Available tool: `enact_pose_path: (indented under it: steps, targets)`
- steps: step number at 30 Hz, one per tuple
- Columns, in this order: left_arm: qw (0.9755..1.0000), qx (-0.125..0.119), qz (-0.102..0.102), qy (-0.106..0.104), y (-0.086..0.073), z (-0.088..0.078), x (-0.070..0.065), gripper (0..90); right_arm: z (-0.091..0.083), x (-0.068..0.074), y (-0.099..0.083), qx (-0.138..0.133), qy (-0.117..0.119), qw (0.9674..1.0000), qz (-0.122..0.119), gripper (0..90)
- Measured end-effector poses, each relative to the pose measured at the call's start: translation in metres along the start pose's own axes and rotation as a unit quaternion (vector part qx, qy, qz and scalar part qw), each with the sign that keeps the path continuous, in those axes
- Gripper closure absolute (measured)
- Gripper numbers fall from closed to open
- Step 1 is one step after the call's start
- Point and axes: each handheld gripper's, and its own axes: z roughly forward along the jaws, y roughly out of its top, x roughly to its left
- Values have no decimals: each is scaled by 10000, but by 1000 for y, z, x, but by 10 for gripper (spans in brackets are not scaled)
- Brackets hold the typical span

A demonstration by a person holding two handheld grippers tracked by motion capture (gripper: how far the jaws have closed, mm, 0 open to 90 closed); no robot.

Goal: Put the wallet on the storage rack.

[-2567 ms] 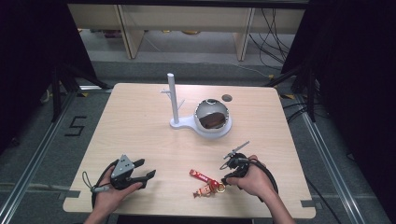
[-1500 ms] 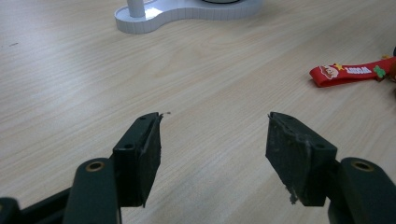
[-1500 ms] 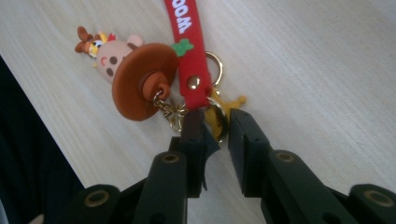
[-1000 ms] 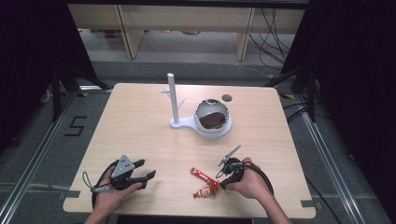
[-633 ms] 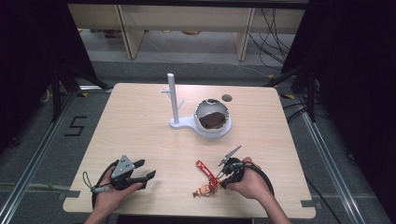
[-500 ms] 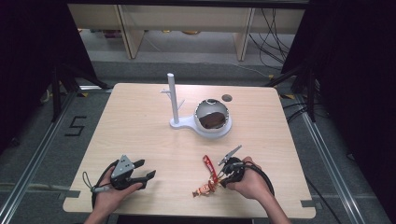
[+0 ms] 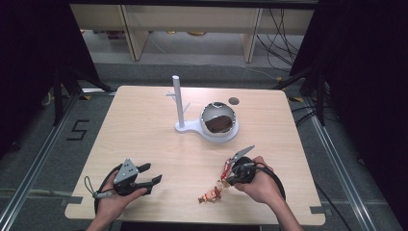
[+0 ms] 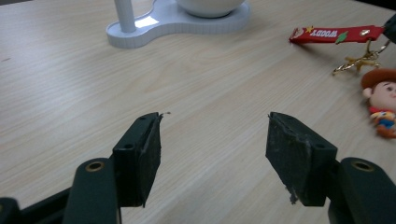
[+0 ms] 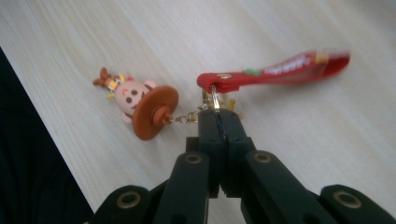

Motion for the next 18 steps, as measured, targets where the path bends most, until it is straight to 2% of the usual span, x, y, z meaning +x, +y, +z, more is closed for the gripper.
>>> enact_pose_path:
  steps: [1, 2, 4, 5, 6, 7, 8, 9, 10, 11, 12, 13, 18]
  targets:
    - [10000, -30, -31, -49, 2, -1, -1, 352, 0, 0, 0, 0, 0, 10000, 0, 900]
    - [9998, -86, -61, -174, 6, -1, -4, 352, -7, 0, 5, -174, -19, 9998, -77, 900]
    - [9997, -117, -78, -223, 8, -2, -5, 353, -9, 1, 6, -209, -29, 9998, -44, 900]
    - [9996, -115, -69, -259, 11, -2, -7, 353, -12, 1, 8, -246, -63, 9997, -72, 900]
    - [9991, -158, -37, -381, 18, -1, -11, 353, -15, 2, 13, -302, -173, 9994, -46, 900]
    - [9985, -227, -13, -499, 21, 0, -13, 353, -18, 3, 16, -391, -140, 9991, -69, 900]
    - [9985, -227, -13, -499, 21, 0, -13, 353, -18, 3, 16, -391, -140, 9991, -69, 900]
    - [9982, -222, 22, -555, 26, 1, -16, 353, -21, 3, 18, -502, -120, 9986, -99, 900]
    - [9975, -276, 34, -647, 28, 2, -17, 353, -24, 5, 21, -518, -111, 9986, -16, 900]
    - [9973, -276, 57, -685, 33, 3, -20, 353, -25, 5, 23, -635, -135, 9978, -108, 900]
    - [9966, -296, 70, -768, 38, 4, -22, 354, -28, 7, 26, -662, -128, 9977, 19, 900]
    - [9960, -311, 87, -833, 41, 6, -23, 354, -31, 9, 31, -834, -137, 9964, -79, 900]
    - [9926, -337, 308, -1126, 59, 15, -32, 362, -40, 12, 44, -1063, -170, 9937, -315, 900]
